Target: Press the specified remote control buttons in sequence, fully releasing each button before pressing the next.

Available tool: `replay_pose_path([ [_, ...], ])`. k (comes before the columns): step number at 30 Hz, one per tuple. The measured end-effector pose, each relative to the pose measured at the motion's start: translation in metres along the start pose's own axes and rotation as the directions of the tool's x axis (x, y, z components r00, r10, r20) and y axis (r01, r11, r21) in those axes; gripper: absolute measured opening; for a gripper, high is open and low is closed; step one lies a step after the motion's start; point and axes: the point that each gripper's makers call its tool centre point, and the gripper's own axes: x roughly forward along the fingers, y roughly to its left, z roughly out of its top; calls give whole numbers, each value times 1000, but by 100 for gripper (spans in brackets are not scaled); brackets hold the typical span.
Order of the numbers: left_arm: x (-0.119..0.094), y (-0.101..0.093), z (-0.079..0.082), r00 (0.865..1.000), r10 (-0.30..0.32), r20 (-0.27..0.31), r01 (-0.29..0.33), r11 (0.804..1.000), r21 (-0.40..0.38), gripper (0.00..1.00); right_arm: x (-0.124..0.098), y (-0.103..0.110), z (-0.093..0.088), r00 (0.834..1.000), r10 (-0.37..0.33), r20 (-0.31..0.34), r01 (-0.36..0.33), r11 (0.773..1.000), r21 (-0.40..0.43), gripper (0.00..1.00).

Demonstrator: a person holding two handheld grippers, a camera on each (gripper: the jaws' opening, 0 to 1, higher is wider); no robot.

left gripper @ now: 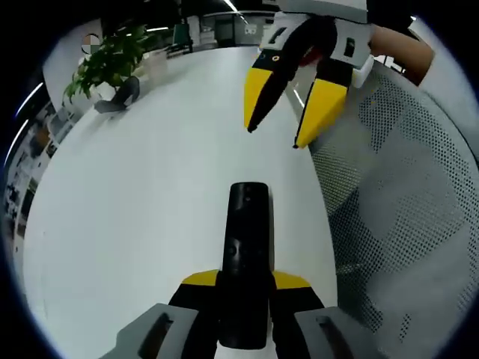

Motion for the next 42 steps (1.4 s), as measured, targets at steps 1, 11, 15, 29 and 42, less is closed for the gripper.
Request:
replay_pose_path([
  [1, 0, -2, 0, 1000, 1, 5, -1, 1000, -4, 24, 1, 2, -2, 1000, 13, -19, -13, 1000, -17, 13],
  [11, -1, -13, -1, 1000, 2, 14, -1, 1000, -6, 24, 14, 15, -16, 980, 108, -167, -131, 983, -132, 8],
  [15, -2, -17, -2, 1000, -6, 31, 6, 1000, 0, 24, 18, 15, -19, 970, 116, -211, -156, 971, -184, 5],
  [29, -2, -17, -1, 995, 7, 99, -5, 1000, -22, 24, 30, 7, -28, 934, 126, -336, -220, 941, -257, 1],
  [42, -2, -18, -1, 990, 18, 137, -13, 999, -39, 24, 38, 0, -35, 898, 107, -427, -263, 908, -325, 0],
])
